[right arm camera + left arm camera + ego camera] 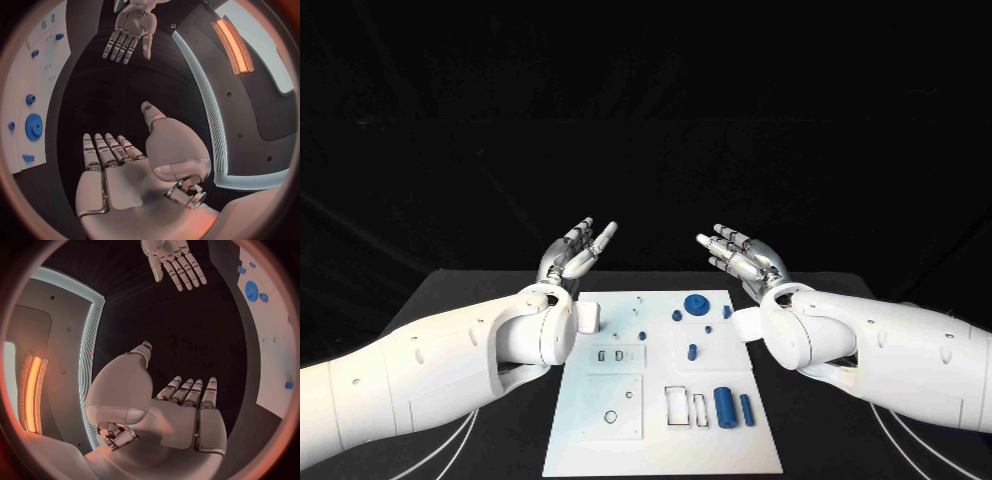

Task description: Assemble the parts on the task board

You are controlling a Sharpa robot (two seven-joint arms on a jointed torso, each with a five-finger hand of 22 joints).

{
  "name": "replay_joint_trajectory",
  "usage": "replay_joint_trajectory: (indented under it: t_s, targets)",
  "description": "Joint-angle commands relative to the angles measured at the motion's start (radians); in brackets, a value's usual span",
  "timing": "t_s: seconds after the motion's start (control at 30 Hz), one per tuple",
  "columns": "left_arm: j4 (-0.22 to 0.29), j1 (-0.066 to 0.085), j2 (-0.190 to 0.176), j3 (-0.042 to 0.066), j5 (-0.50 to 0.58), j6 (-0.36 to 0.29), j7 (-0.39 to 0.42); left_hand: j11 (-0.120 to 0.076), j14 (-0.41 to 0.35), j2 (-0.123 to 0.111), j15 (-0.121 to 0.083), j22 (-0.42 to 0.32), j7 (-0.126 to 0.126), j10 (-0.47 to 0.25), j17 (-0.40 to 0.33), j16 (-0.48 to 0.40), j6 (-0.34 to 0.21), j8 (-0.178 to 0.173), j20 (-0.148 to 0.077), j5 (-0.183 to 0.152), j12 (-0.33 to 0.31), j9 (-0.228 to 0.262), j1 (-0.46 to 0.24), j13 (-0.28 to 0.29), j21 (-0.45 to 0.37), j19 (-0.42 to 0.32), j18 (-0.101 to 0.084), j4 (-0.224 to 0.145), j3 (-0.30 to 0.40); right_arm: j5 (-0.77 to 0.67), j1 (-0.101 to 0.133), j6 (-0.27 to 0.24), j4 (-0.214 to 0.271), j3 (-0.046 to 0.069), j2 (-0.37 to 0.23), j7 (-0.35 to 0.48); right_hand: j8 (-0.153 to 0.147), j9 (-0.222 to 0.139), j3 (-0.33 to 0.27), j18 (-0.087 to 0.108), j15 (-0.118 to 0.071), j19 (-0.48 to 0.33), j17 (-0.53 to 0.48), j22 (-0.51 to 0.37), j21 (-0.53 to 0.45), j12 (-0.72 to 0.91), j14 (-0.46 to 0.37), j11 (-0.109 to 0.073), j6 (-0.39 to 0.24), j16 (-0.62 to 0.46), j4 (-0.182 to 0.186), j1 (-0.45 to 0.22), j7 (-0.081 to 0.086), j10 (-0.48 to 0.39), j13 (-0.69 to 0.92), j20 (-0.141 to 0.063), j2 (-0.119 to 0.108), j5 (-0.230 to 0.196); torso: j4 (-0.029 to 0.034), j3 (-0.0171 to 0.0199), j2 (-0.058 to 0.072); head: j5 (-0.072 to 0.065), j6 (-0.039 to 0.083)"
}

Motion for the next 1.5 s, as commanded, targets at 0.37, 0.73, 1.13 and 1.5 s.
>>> replay_joint_trajectory:
  t_s: [0.37, 0.73, 1.13, 1.5]
  targets:
    - [0.042, 0.01, -0.067, 0.0, -0.017, 0.097, -0.018, 0.06, 0.478, 0.027, 0.029, 0.073, 0.159, 0.415, 0.059, 0.128, 0.317, 0.074, 0.008, 0.004, 0.096, 0.039, 0.092, 0.046, 0.147, 0.375, 0.036, -0.004, 0.004, -0.45, 0.053, 0.04, -0.043, -0.019, -0.015, -0.047, 0.096, 0.039, 0.104, 0.088, -0.059, 0.484, 0.035, 0.101, 0.235, 0.09, 0.686, -0.041, 0.605, 0.095, -0.176, 0.195, 0.115, 0.672, 0.032, 0.003, -0.035, 0.011, -0.0034, 0.0024, 0.023, -0.003, -0.02]
    - [0.098, 0.03, -0.122, 0.001, -0.054, 0.146, -0.025, 0.006, 0.809, 0.002, -0.034, 0.082, 0.113, 0.775, 0.068, 0.179, 0.683, 0.129, 0.009, 0.004, 0.142, 0.054, 0.267, 0.052, 0.227, 0.601, 0.123, -0.149, -0.014, -0.732, 0.079, 0.081, -0.048, -0.012, -0.027, -0.153, 0.08, 0.037, 0.177, 0.094, -0.116, 0.627, 0.044, 0.117, 0.308, 0.064, 0.885, -0.087, 0.722, 0.108, -0.227, 0.172, 0.084, 0.828, 0.034, -0.046, -0.078, 0.011, -0.0033, 0.0084, 0.062, -0.001, -0.015]
    - [0.21, 0.06, -0.201, 0.002, -0.083, 0.184, -0.043, -0.033, 0.963, -0.001, -0.079, 0.083, 0.08, 0.899, 0.096, 0.192, 0.779, 0.125, -0.01, 0.005, 0.127, 0.048, 0.305, 0.051, 0.269, 0.713, 0.139, -0.204, -0.029, -1.197, 0.137, 0.198, -0.049, -0.007, -0.023, -0.378, 0.106, 0.058, 0.17, 0.092, -0.215, 0.83, 0.151, 0.2, 0.477, 0.077, 1.166, -0.162, 0.841, 0.233, -0.228, 0.142, 0.019, 1.01, 0.066, -0.145, -0.128, 0.055, -0.0033, 0.0125, 0.123, -0.008, -0.002]
    - [0.311, 0.083, -0.252, 0.002, -0.071, 0.201, -0.047, -0.03, 0.964, -0.003, -0.077, 0.079, 0.082, 0.9, 0.097, 0.179, 0.779, 0.115, -0.011, 0.004, 0.111, 0.045, 0.296, 0.049, 0.268, 0.718, 0.138, -0.203, -0.037, -1.514, 0.158, 0.283, -0.026, -0.006, -0.005, -0.543, 0.057, 0.058, 0.162, 0.08, -0.239, 0.976, 0.679, 0.409, 0.743, 0.034, 1.27, -0.166, 0.82, 0.844, -0.175, 0.12, 0.015, 0.932, 0.074, -0.189, -0.174, 0.065, 0.0048, 0.0093, 0.174, -0.029, -0.005]
